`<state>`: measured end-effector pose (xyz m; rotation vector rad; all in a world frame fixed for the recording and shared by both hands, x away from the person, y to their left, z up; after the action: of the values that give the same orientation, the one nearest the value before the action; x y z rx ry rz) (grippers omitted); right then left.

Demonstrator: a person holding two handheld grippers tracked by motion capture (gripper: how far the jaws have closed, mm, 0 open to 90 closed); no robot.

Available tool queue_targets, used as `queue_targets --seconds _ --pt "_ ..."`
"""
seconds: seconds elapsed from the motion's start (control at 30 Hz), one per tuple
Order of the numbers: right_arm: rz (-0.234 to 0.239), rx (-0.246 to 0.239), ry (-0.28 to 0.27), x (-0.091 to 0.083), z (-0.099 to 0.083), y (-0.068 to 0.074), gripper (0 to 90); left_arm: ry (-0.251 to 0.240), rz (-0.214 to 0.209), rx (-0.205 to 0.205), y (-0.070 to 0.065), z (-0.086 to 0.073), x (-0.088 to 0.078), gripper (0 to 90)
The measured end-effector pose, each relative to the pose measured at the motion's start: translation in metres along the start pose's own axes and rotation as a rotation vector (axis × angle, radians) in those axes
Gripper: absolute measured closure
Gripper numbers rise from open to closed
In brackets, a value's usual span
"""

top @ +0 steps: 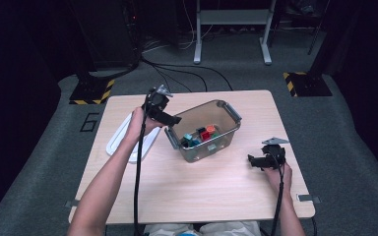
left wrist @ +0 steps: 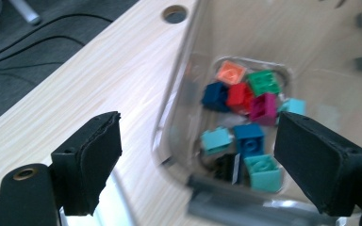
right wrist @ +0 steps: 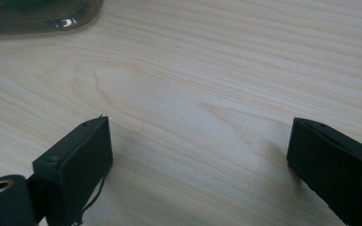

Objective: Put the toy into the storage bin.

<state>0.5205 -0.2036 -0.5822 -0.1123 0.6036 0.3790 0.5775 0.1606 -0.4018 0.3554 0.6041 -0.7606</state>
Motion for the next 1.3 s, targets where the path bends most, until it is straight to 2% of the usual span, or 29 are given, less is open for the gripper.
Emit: queue_targets --seconds 0.37,0.53,0.9,1.0,1.1,1.3 --pt "-0.001 -0.001 -0.001 0.0 0.0 0.0 6.9 -0.019 0.078 -0.084 0.041 -0.03 -0.026 15.1" --pt "-0.001 0.0 0.0 0.0 0.0 0.0 6.9 0.001 0.107 -0.11 0.057 -0.047 -0.029 15.2" --pt "-0.005 0.002 0.0 0.0 0.0 0.0 6.9 0.022 0.175 -0.2 0.089 -0.095 -0.018 15.4" --pt "-0.004 0.002 0.0 0.0 0.0 0.0 6.9 0.03 0.177 -0.216 0.093 -0.104 -0.014 15.4" --pt "-0.006 0.002 -0.001 0.0 0.0 0.0 6.9 0.042 0.194 -0.25 0.102 -0.12 -0.009 15.5" --pt "-0.01 0.003 -0.001 0.0 0.0 -0.001 7.0 0.072 0.223 -0.283 0.112 -0.143 0.003 16.1"
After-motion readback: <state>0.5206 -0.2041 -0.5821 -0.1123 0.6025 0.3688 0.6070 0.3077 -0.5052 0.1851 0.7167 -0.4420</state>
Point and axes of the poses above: each handheld gripper's, and its own axes: x roughly forward along the jaws, z roughly out of its top, y roughly to its left, the point moved 8 cm from there along x, roughly forward along the jaws, and after that the axes turned 8 degrees about -y, right-handed, at the moved point
